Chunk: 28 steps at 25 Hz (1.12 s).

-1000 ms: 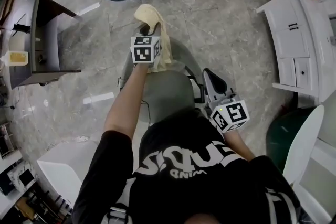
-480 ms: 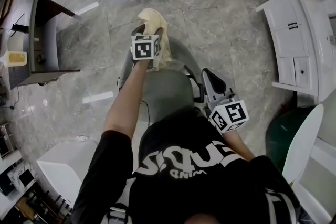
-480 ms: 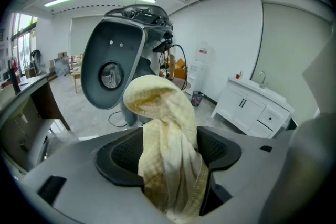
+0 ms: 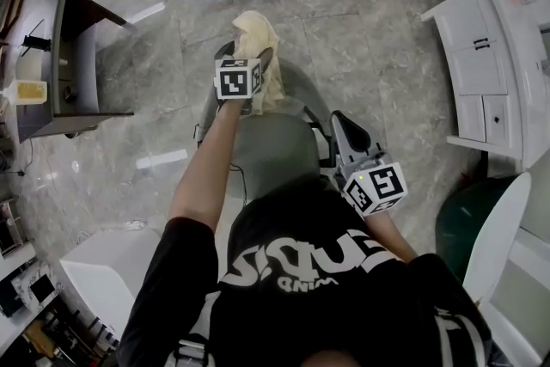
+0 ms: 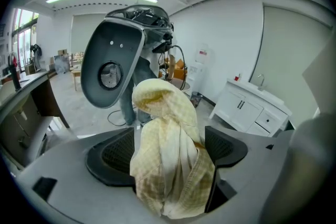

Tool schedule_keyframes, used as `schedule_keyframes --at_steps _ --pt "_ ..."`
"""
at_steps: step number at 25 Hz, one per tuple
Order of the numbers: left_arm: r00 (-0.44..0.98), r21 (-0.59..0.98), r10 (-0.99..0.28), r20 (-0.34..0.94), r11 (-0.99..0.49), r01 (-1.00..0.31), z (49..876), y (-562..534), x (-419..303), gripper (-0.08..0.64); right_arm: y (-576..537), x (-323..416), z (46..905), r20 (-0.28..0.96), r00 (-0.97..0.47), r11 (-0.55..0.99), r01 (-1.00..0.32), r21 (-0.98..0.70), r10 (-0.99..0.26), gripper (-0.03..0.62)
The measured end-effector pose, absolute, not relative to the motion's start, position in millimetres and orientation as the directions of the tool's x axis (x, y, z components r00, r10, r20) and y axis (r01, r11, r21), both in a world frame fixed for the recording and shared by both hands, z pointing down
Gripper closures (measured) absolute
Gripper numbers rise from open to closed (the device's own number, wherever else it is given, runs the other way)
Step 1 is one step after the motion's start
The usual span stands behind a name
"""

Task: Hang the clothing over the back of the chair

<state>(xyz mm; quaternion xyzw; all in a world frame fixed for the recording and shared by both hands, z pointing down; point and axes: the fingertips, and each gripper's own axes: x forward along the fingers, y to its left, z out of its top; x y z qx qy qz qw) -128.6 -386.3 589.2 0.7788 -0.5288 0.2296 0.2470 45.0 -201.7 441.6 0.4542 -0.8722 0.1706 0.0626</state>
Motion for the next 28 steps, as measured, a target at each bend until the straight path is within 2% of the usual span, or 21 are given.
schedule_keyframes --at_steps 17,18,20,23,25,28 --pt "0.342 0.153 -0.769 0.540 -0.309 -0.939 540 -325 -141 0.154 -180 30 430 0.219 -0.629 0.592 -0.776 -0.217 -0.746 0.578" --pt "0.347 0.157 -0.777 0.525 -0.312 -0.937 534 -319 -141 0.187 -178 29 428 0.214 -0.634 0.598 -0.773 -0.214 -0.743 0.578" --pt "0.357 0.160 -0.798 0.485 -0.321 -0.934 519 -306 -142 0.330 -175 26 426 0.205 -0.644 0.610 -0.765 -0.207 -0.737 0.578" --pt "0.359 0.152 -0.832 0.424 -0.325 -0.933 497 -285 -144 0.487 -168 22 423 0.191 -0.655 0.625 -0.755 -0.199 -0.731 0.578" --pt "0.360 0.153 -0.846 0.393 -0.326 -0.933 484 -271 -144 0.534 -163 19 421 0.185 -0.660 0.631 -0.751 -0.196 -0.728 0.578" --pt "0.377 0.164 -0.854 0.358 -0.340 -0.926 465 -249 -143 0.543 -157 16 416 0.177 -0.669 0.644 -0.743 -0.185 -0.721 0.578"
